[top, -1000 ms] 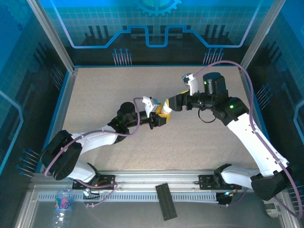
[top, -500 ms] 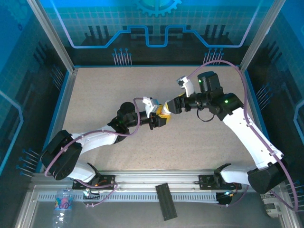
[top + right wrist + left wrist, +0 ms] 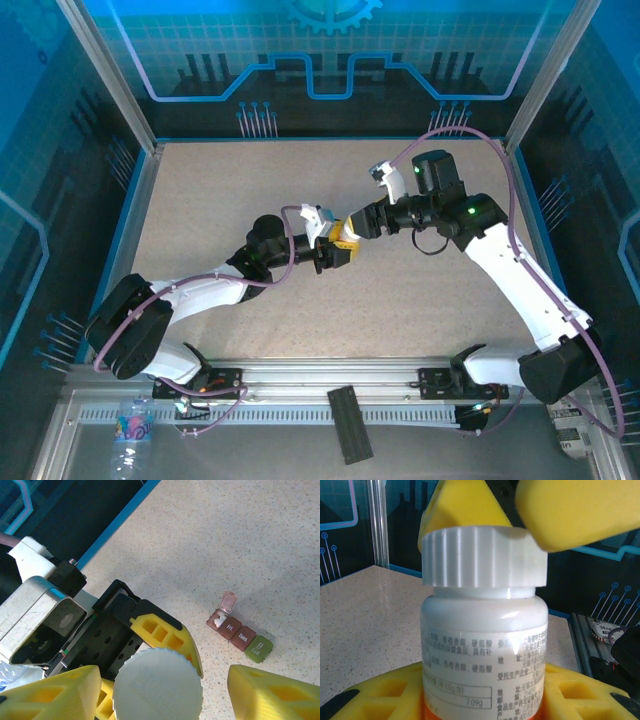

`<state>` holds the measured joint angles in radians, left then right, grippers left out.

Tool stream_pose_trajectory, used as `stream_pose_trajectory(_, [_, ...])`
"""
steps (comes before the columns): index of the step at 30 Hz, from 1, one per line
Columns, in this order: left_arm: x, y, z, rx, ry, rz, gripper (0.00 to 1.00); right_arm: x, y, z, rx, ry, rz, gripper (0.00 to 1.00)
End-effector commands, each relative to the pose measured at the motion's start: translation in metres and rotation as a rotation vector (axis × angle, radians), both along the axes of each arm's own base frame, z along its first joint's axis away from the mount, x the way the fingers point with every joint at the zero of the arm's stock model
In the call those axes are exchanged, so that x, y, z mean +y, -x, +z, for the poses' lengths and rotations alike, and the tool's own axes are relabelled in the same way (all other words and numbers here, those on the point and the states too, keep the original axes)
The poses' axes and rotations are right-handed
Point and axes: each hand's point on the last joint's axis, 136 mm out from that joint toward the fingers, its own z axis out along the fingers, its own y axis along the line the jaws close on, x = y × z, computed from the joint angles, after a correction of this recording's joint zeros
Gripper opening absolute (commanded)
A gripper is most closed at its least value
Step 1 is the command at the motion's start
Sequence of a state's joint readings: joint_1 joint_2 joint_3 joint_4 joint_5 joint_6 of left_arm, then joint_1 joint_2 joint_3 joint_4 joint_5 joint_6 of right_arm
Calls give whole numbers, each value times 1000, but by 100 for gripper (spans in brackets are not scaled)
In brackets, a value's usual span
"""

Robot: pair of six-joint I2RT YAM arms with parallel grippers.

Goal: Sort the pills into containers

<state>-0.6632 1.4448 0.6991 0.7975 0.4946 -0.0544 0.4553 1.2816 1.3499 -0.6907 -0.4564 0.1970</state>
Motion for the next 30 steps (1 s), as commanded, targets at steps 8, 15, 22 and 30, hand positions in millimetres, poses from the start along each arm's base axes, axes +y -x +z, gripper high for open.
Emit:
stream_pose_trajectory(8, [-3, 5, 27, -44, 48, -29, 0, 4, 3, -12, 34, 2, 25, 62])
stream_pose_trajectory(15, [-3, 4, 28, -44, 50, -30, 0, 5, 4, -17, 48, -1, 24, 51])
stream_pose_trajectory(22, [-3, 2, 28, -45, 50, -22, 0, 11, 5, -25, 98, -3, -25, 34])
stream_pose_trajectory(30, [-2, -1, 25, -48, 35, -2, 0, 18, 7, -44, 142, 79, -232, 28])
